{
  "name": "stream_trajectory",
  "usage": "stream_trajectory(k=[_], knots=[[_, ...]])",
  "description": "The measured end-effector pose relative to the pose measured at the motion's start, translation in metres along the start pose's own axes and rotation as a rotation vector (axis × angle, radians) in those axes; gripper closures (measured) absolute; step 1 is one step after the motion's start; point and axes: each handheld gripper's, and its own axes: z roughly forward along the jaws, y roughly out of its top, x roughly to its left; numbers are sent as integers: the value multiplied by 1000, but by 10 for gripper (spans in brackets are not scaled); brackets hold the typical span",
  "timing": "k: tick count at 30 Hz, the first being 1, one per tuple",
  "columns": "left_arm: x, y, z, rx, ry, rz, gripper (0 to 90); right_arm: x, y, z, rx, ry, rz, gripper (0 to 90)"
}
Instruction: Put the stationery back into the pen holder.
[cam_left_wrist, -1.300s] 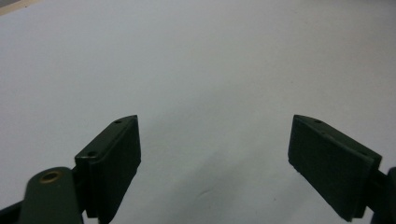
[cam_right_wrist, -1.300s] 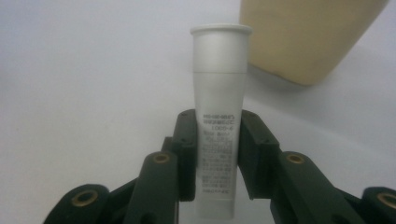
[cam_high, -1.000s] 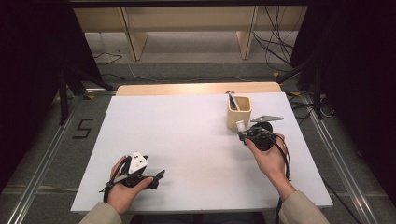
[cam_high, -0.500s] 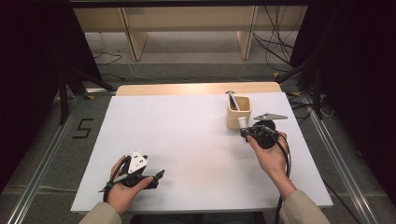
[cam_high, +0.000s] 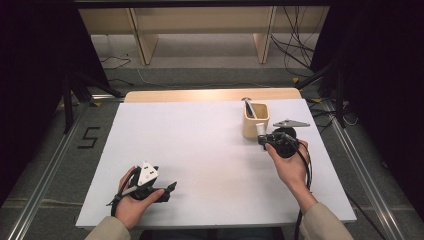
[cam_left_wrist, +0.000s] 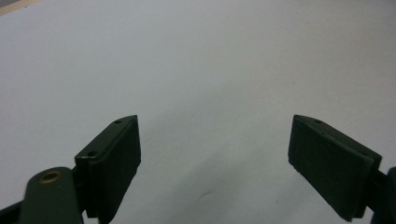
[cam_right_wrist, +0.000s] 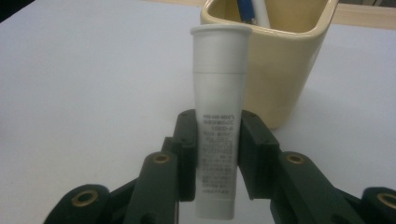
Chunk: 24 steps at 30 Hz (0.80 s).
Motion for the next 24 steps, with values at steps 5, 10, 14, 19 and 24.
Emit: stream_trajectory(k=[5, 10, 14, 19, 24], knots=[[0, 0, 0, 2, 0, 2, 169, 0, 1, -1, -12, -3, 2, 706], [0, 0, 0, 5, -2, 3, 169, -1, 3, -2, -25, -5, 6, 706], [0, 1, 0, 5, -2, 4, 169, -2, 3, -2, -27, -5, 9, 706], [0, 1, 1, 6, -3, 5, 169, -3, 4, -2, -33, -7, 13, 705], [0, 1, 1, 7, -5, 7, 169, -4, 5, -2, -35, -10, 15, 705]])
